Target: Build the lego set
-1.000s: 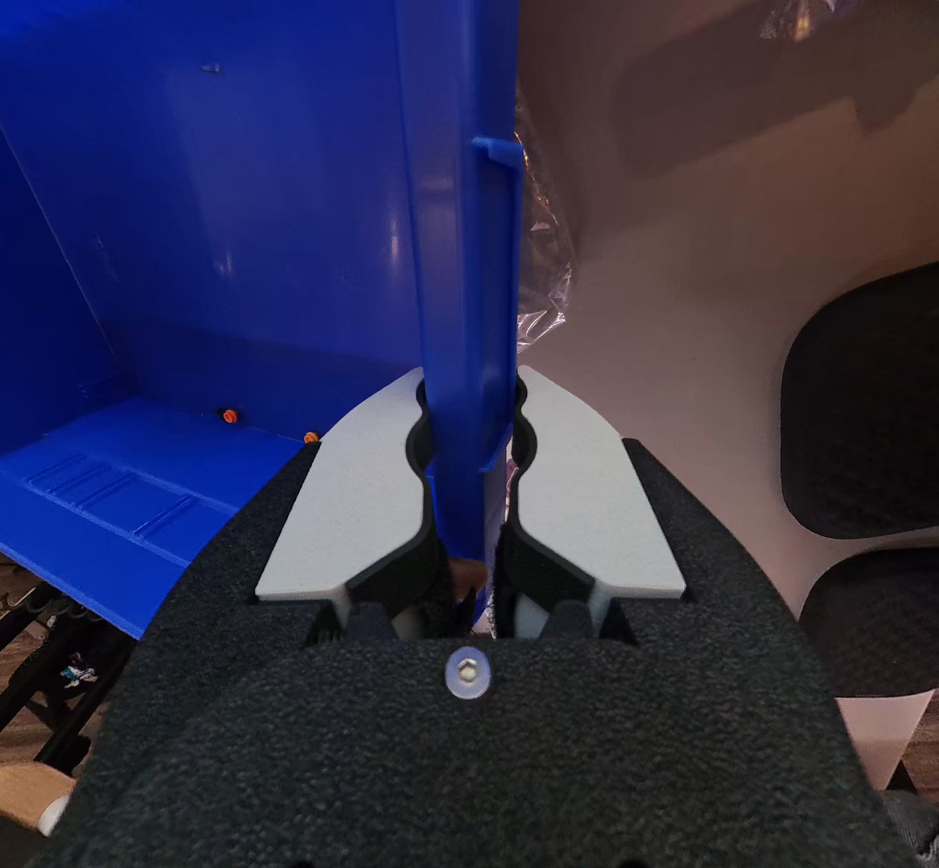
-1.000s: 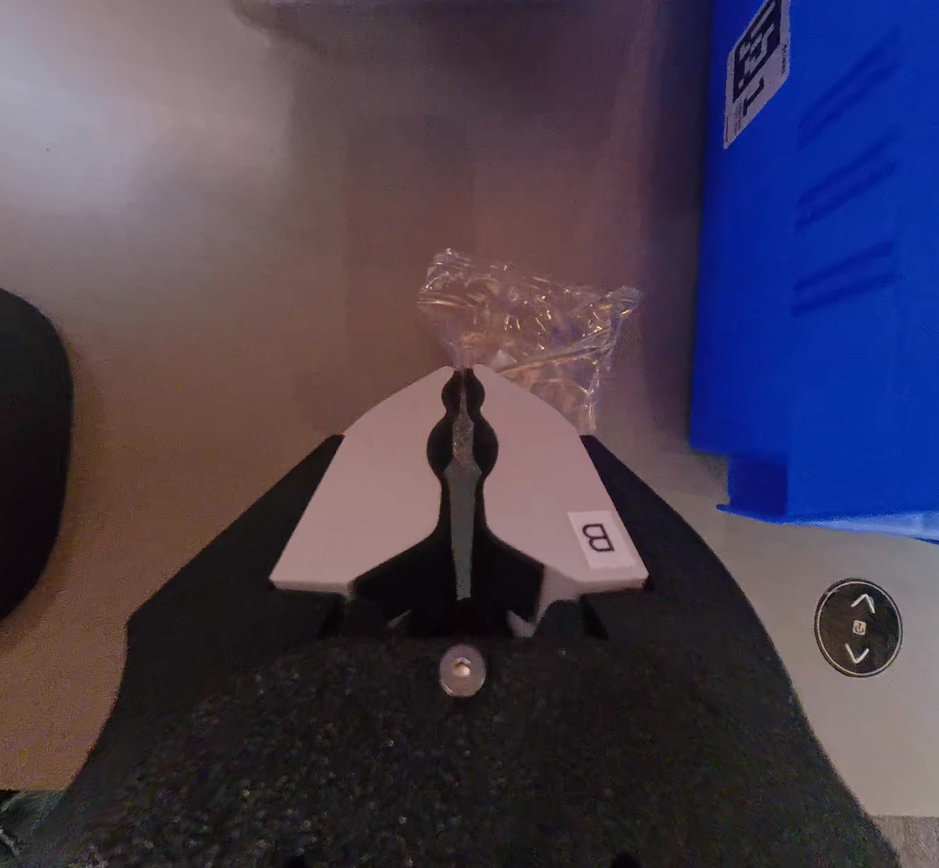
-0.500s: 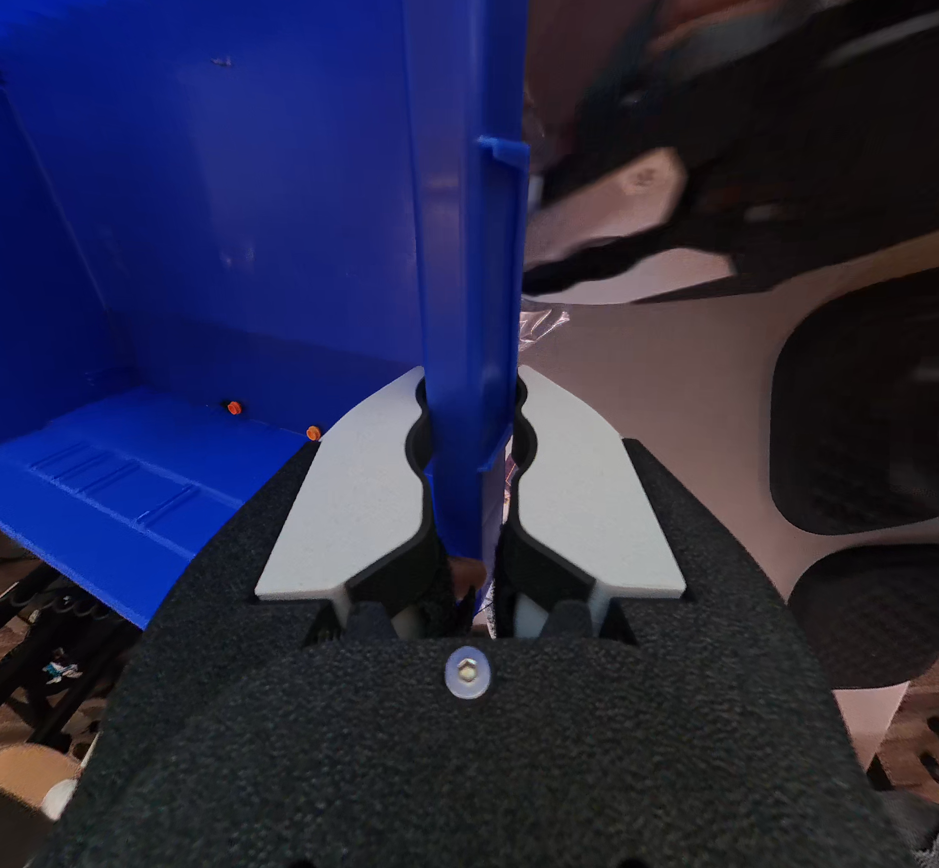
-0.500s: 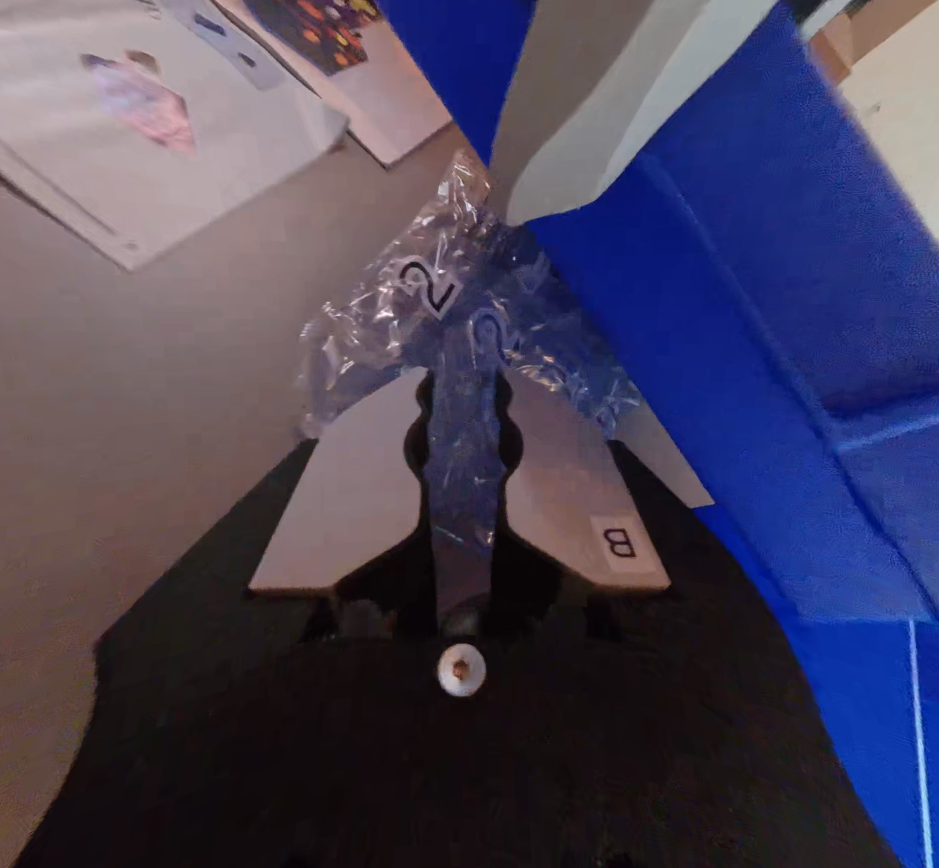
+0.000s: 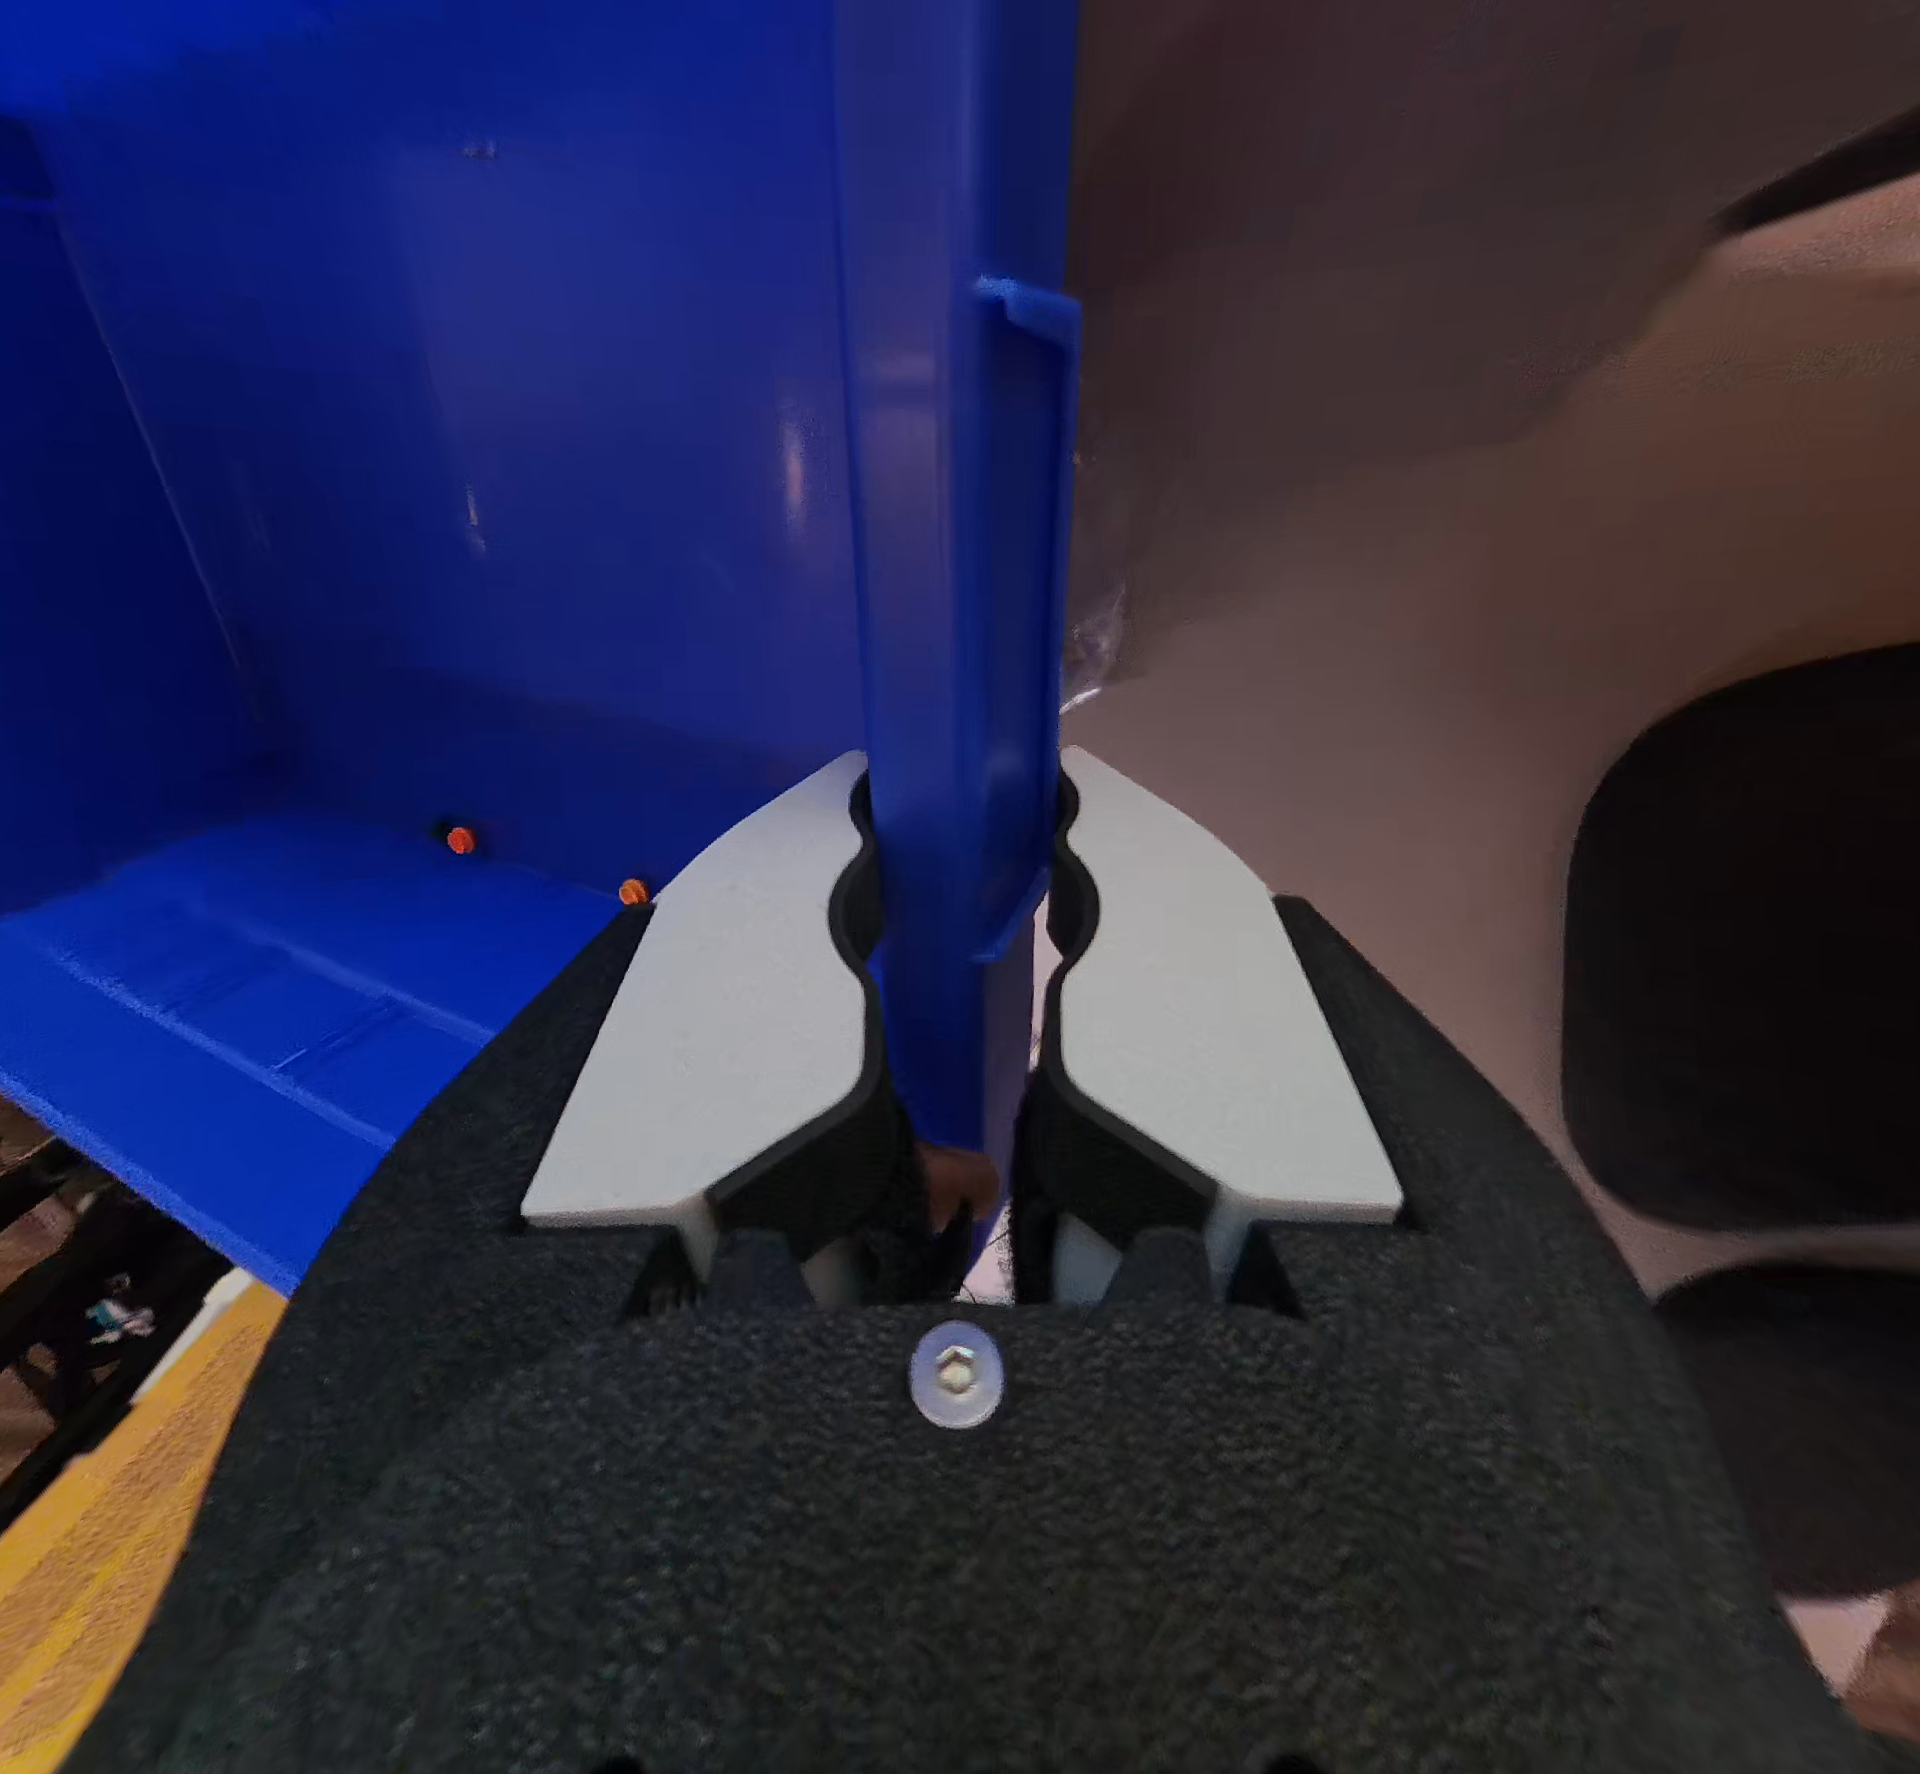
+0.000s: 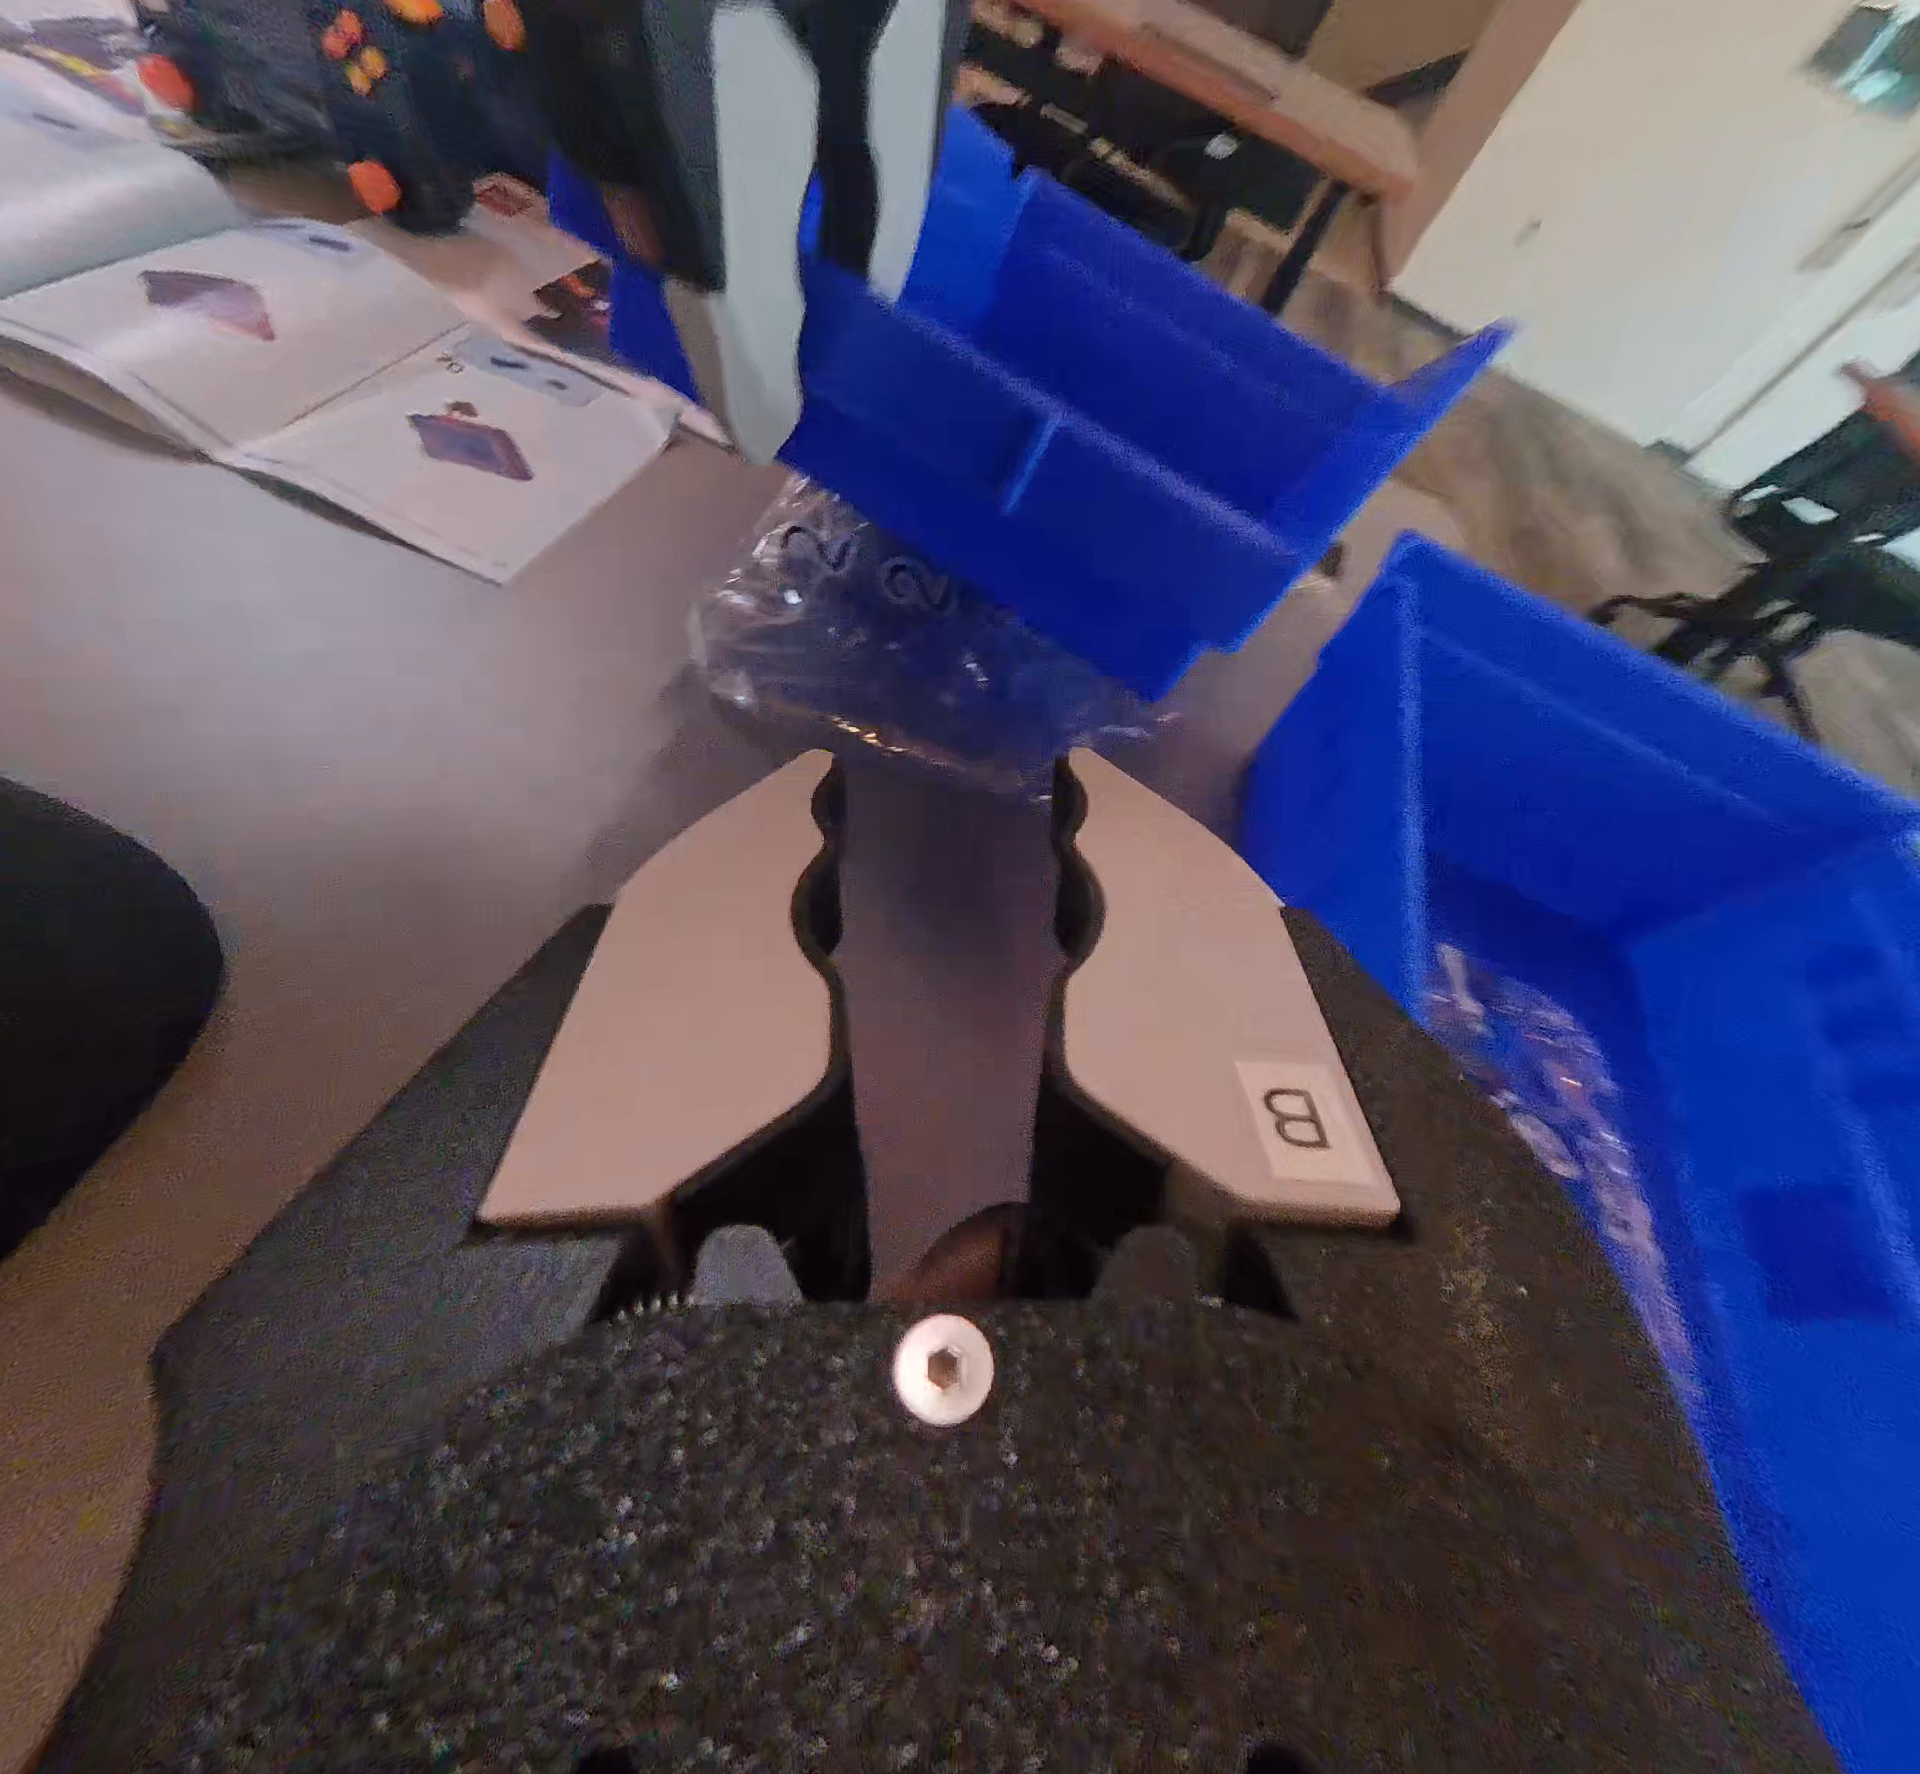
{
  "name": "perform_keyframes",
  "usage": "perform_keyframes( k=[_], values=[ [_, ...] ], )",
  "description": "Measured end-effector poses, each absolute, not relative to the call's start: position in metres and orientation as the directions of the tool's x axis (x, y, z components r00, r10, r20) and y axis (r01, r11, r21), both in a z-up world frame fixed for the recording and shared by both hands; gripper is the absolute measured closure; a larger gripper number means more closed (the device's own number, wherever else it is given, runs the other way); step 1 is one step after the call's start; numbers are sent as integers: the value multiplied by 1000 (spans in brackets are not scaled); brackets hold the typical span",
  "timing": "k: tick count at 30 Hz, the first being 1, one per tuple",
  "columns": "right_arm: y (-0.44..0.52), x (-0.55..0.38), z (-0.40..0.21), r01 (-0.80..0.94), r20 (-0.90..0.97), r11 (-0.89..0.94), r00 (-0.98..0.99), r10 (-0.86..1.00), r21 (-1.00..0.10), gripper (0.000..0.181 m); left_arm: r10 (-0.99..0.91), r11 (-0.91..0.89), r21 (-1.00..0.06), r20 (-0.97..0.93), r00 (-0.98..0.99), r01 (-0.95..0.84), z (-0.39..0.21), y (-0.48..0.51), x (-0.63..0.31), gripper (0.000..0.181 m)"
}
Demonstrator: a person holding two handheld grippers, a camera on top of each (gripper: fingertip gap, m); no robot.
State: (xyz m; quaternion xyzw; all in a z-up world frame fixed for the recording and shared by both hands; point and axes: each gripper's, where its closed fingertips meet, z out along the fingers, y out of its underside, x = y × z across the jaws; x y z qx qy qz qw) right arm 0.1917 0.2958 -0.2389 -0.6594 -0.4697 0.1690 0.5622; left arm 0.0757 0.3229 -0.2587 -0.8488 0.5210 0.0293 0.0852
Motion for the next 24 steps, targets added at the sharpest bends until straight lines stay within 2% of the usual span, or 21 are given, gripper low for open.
perform_keyframes(
  k=[3,4,6,7,9,10,11,12,13,20,24],
  values=[
    [294,249,-193,424,432,167,668,606,-890,129,-858,-451,-97,-225,461,-887,-288,314,79,153],
    [296,271,-184,434,450,165,715,535,-886,119,-853,-452,-85,-251,458,-888,-301,312,80,153],
    [307,303,-196,486,441,46,745,500,-873,106,-842,-455,-63,-294,452,-888,-325,309,83,153],
    [312,310,-215,507,404,-49,738,540,-861,98,-831,-459,-70,-318,456,-886,-331,310,84,154],
    [317,310,-257,568,329,-209,696,639,-796,95,-808,-472,-99,-349,475,-876,-332,314,86,154],
    [321,312,-272,615,341,-247,678,651,-749,109,-802,-483,-104,-346,487,-869,-332,314,87,153],
    [326,316,-285,669,387,-266,659,645,-694,141,-803,-486,-105,-337,491,-868,-332,314,87,154],
    [324,312,-295,711,398,-264,617,679,-651,164,-807,-485,-104,-330,490,-869,-333,315,87,154],
    [324,311,-299,718,407,-283,623,668,-636,174,-807,-487,-109,-324,494,-867,-334,316,87,154],
    [288,296,-300,617,305,-438,744,594,-653,177,-827,-487,-115,-256,500,-866,-339,343,74,157],
    [256,279,-301,664,346,-439,716,606,-605,175,-868,-421,-118,-236,438,-899,-340,369,60,157]
  ],
)
